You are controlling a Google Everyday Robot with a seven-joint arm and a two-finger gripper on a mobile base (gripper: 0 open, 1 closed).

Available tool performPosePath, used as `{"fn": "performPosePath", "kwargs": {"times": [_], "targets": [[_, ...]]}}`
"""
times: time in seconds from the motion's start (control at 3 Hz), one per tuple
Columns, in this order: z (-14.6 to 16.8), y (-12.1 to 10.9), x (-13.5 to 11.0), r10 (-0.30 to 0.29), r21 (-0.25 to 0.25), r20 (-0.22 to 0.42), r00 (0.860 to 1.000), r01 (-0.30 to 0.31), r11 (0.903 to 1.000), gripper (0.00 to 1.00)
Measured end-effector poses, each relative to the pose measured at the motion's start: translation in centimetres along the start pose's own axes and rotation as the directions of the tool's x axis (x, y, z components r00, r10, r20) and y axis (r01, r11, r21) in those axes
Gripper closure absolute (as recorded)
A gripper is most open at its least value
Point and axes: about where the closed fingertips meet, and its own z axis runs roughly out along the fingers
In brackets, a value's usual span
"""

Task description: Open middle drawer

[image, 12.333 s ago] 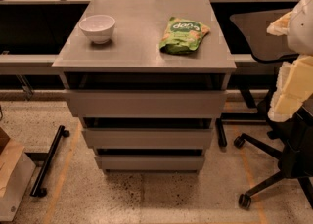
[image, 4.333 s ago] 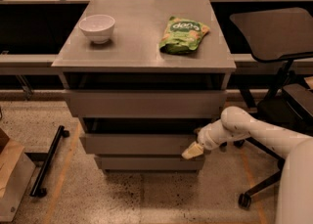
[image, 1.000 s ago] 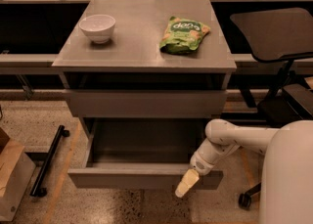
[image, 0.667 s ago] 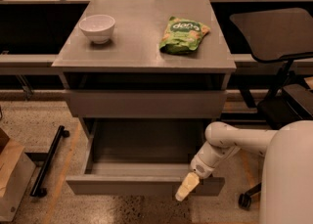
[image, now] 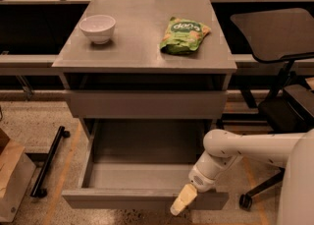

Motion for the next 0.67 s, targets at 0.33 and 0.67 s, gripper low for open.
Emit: {"fn": "performPosePath", "kwargs": {"times": [0.33,0.67], "targets": [[-1.57,1.12,-1.0,-0.059,0.095,0.017,0.998,0.058,0.9938,0.0],[-2.11,1.08,-1.24,-0.068,0.115,0.026,0.997,0.065,0.9912,0.0]]}}
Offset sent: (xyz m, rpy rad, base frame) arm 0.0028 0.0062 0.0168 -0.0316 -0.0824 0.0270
